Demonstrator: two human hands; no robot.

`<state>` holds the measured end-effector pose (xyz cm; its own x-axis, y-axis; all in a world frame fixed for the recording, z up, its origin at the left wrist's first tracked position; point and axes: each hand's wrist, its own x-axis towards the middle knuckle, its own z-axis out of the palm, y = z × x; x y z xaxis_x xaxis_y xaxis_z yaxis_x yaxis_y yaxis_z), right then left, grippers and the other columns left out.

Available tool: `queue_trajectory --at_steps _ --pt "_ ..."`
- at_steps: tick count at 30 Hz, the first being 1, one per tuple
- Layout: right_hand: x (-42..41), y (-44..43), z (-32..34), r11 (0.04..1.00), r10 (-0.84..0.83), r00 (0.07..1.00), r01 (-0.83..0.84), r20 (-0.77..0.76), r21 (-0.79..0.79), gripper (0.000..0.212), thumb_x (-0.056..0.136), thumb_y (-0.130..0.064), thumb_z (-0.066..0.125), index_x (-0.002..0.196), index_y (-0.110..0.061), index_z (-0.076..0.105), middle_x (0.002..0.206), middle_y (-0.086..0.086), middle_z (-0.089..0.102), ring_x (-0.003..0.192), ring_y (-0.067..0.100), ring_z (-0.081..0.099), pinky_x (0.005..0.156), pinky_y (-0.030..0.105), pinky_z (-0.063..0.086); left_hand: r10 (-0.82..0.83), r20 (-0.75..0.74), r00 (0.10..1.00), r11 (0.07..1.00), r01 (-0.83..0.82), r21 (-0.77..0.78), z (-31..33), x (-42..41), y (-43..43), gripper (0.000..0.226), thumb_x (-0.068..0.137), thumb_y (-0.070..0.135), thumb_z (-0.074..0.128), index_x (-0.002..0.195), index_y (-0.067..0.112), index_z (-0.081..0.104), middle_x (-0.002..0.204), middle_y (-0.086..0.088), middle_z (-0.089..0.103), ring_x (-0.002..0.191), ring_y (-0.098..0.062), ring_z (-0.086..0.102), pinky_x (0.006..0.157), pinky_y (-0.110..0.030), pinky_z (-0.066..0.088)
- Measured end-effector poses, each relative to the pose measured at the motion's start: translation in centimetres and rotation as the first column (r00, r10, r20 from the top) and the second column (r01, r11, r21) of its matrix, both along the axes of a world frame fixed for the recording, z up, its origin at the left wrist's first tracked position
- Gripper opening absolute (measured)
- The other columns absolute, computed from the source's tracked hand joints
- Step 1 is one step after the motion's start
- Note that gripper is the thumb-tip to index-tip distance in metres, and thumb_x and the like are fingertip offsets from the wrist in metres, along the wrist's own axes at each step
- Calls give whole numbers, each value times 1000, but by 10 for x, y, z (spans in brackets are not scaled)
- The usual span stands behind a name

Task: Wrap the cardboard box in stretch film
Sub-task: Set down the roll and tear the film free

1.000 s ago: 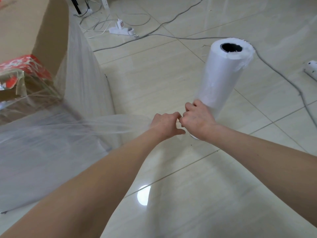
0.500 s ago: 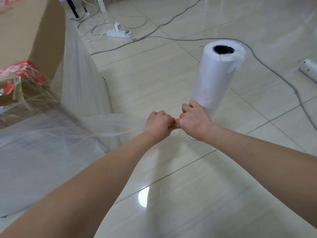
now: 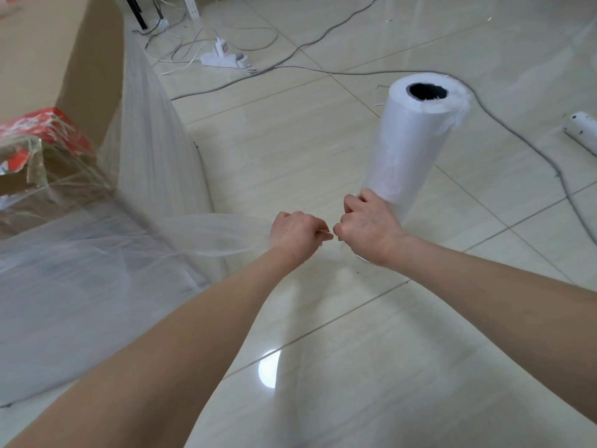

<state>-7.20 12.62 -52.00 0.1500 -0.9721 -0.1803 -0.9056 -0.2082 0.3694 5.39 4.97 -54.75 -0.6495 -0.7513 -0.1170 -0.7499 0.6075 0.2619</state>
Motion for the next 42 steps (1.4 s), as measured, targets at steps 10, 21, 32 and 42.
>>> queue_trajectory --at_steps 10,21,32,42 --pt "-13 14 -8 983 159 984 -166 -84 -78 24 40 -14 84 44 -22 62 40 -12 50 65 22 54 60 30 44 303 -76 950 936 -281 211 1 10 -18 17 88 29 56 77 31 69 80 11 71 85 -13 64 68 -25 44" --pt "5 6 -3 993 93 978 -106 -187 -61 28 79 -37 68 99 -17 62 99 2 61 105 27 47 79 36 35 117 -76 990 945 -87 316 0 14 -18 17 78 24 71 66 23 60 69 12 60 70 -12 56 65 -27 45" --pt "11 -20 -6 993 -52 988 66 -144 99 24 86 -9 50 101 -24 62 106 -5 67 113 22 40 89 36 28 30 -17 999 982 -26 189 -8 14 -23 17 83 17 54 99 24 54 90 7 62 93 -20 60 73 -30 43" --pt "8 -22 -15 997 -36 998 40 -60 72 26 92 -16 45 109 -26 62 111 -5 65 121 21 40 107 40 24 -110 215 970 993 114 -10 -30 -13 -11 25 90 43 56 109 27 61 109 7 65 111 -18 51 88 -31 29"
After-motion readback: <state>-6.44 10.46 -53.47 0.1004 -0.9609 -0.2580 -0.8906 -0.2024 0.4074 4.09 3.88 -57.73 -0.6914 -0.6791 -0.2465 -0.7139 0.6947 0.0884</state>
